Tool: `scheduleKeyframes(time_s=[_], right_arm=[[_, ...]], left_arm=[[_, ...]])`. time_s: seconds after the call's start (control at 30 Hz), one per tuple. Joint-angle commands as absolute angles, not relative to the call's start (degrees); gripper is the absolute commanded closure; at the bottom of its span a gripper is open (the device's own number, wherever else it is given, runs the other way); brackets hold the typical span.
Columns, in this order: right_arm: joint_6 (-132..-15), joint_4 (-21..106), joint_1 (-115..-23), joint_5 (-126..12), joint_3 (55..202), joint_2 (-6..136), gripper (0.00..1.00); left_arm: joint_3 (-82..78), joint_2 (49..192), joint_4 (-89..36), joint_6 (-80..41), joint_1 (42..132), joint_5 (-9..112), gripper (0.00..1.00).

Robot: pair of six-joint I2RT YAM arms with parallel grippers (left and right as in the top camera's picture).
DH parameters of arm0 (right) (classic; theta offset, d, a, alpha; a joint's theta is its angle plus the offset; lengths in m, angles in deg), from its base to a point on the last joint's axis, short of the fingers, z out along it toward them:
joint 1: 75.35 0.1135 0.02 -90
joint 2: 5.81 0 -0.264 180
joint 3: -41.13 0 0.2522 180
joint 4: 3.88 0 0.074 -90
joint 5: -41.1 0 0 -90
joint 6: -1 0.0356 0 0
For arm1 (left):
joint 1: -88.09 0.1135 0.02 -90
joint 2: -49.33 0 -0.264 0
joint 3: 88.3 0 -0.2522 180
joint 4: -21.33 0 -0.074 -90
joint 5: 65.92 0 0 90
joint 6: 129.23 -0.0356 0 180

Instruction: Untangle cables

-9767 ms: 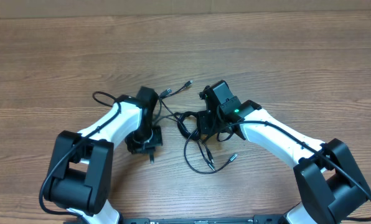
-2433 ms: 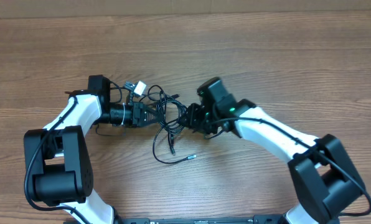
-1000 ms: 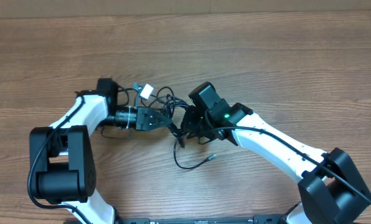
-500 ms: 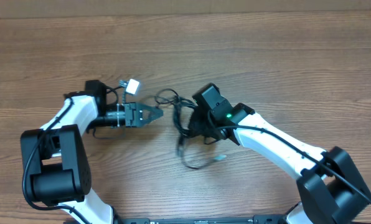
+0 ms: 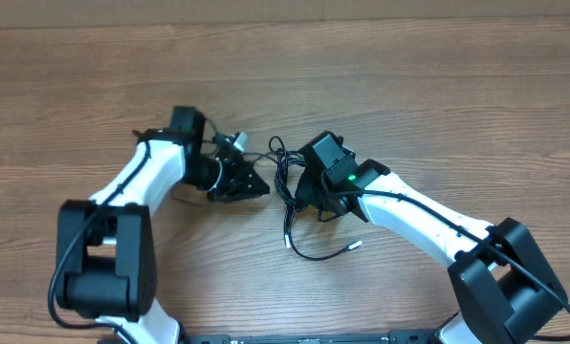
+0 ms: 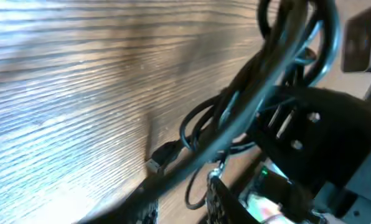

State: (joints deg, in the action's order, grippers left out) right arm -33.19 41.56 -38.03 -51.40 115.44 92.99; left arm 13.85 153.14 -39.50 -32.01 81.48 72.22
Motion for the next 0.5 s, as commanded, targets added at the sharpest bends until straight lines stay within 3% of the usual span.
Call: scheduleKeyframes(time_s=[0.0,0.2,0.47], right_arm=[[-33.5,41.1,-37.8,-50.2,114.9,92.6,0.96],[-33.5,41.1,-37.8,-50.2,114.9,92.6,0.96],[-33.5,41.1,-37.8,-50.2,114.9,92.6,0.96]], left_arm=[[10.7,143.8,-38.3,-20.8,74.9,56.4,0.73],[10.7,145.7,-31.5,-10.3,65.2,45.8,0.76],[11.0,148.4,-29.8,-8.7,63.6,42.7,0.73]])
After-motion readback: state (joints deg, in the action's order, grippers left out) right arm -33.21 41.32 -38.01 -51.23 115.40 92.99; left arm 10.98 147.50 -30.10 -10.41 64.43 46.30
